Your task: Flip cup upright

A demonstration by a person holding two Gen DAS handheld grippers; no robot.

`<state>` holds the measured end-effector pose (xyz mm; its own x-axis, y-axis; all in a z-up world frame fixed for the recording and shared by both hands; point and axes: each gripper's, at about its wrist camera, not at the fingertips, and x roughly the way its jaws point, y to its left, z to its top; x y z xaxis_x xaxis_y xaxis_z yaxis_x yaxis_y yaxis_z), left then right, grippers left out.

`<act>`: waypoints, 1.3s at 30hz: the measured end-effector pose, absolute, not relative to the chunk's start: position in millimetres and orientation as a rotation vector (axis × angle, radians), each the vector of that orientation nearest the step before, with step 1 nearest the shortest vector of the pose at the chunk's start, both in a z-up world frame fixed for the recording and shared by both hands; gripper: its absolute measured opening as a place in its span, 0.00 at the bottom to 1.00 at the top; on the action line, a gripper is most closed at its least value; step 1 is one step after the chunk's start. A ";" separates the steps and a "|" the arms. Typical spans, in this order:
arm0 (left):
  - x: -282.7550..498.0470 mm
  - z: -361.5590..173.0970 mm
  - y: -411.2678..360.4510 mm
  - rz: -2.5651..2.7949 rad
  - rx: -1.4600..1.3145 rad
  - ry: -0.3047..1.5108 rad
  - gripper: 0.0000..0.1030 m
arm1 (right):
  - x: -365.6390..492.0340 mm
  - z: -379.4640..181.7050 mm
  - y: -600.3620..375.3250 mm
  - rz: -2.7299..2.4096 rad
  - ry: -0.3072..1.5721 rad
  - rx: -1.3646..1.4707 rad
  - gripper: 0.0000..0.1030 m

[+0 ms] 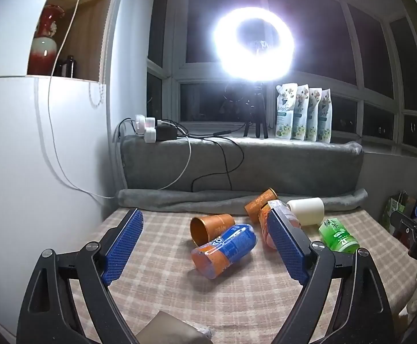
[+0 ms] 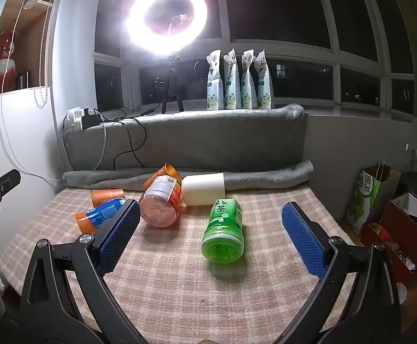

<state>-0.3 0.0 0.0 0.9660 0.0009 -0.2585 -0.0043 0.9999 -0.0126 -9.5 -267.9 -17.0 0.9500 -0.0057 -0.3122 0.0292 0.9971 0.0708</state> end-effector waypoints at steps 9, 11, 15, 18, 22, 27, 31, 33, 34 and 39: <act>-0.6 -2.0 3.6 0.005 -0.013 0.260 0.86 | -9.2 -16.8 -268.1 -0.017 0.321 0.079 0.98; -1.4 -2.5 3.9 0.004 -0.014 0.260 0.86 | -9.2 -16.7 -267.9 -0.018 0.321 0.079 0.98; -0.7 -0.3 3.9 0.002 -0.021 0.271 0.86 | -8.8 -16.7 -268.2 -0.018 0.322 0.080 0.98; -1.0 -0.2 3.6 0.001 -0.025 0.276 0.86 | -8.9 -16.8 -268.3 -0.019 0.320 0.078 0.98; -1.8 -0.5 2.8 0.002 -0.025 0.277 0.86 | -8.6 -17.0 -268.4 -0.018 0.321 0.079 0.98; -0.8 -3.0 2.8 -0.003 -0.023 0.281 0.86 | -8.4 -17.1 -269.1 -0.017 0.323 0.081 0.98; -0.9 -3.1 2.6 -0.002 -0.025 0.281 0.86 | -8.1 -17.3 -269.3 -0.019 0.322 0.082 0.98; -0.8 -2.7 2.8 -0.003 -0.025 0.283 0.86 | -8.0 -17.4 -269.3 -0.018 0.323 0.082 0.98; -1.5 -3.0 2.6 -0.003 -0.026 0.284 0.86 | -8.1 -17.5 -269.3 -0.019 0.323 0.082 0.98; -1.3 -3.5 0.9 -0.006 -0.024 0.287 0.86 | -7.7 -18.1 -269.9 -0.018 0.323 0.083 0.98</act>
